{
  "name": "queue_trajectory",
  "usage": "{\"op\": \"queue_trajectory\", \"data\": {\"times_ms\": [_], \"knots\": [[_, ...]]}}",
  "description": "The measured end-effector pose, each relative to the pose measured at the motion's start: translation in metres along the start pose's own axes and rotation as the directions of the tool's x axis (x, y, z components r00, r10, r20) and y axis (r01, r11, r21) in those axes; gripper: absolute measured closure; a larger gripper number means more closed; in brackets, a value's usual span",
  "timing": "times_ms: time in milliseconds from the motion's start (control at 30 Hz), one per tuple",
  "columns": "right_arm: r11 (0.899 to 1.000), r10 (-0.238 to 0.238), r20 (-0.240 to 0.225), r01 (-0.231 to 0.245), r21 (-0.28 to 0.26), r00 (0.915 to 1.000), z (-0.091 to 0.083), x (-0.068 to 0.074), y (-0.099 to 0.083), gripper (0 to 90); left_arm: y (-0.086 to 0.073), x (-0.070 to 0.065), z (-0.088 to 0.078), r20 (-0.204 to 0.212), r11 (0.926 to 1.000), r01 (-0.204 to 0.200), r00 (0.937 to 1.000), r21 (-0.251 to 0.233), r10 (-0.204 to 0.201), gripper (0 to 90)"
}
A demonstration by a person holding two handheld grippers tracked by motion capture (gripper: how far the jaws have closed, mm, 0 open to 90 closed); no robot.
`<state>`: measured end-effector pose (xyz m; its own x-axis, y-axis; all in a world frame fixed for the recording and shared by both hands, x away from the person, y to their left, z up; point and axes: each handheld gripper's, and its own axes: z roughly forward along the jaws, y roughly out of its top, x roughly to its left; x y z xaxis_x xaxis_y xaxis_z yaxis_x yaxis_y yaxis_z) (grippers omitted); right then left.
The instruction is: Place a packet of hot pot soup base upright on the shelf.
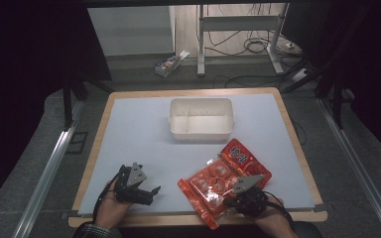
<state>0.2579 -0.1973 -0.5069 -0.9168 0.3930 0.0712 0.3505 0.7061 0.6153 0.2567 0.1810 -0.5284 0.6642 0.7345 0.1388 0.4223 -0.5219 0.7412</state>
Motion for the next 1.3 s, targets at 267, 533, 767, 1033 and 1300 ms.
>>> {"op": "queue_trajectory", "data": {"times_ms": [267,533,767,1033,1300], "knots": [[1.0,-0.009,0.016,0.009,0.006,0.9998,-0.005,0.0,0.0,82.9,-0.001,0.001,-0.001,0.002,1.0,-0.004,1.0,-0.004,0.004,5.3],[0.996,0.078,0.089,-0.075,-0.038,0.993,-0.021,-0.016,-0.004,65.3,-0.001,0.0,-0.001,0.001,0.9999,-0.01,0.9999,0.0,0.01,5.4],[0.988,0.131,0.178,-0.114,-0.103,0.9752,-0.035,-0.032,-0.008,51.3,-0.001,0.0,-0.001,-0.001,0.9999,-0.012,0.9999,0.0,0.012,5.4],[0.984,0.152,0.27,-0.118,-0.137,0.9507,-0.048,-0.046,-0.014,39.0,-0.001,0.0,-0.001,-0.002,0.9999,-0.017,0.9998,0.001,0.017,5.5],[0.976,0.193,0.333,-0.145,-0.163,0.9228,-0.057,-0.064,-0.02,31.7,-0.001,0.0,0.0,-0.004,0.9998,-0.021,0.9998,0.005,0.021,5.5]]}}
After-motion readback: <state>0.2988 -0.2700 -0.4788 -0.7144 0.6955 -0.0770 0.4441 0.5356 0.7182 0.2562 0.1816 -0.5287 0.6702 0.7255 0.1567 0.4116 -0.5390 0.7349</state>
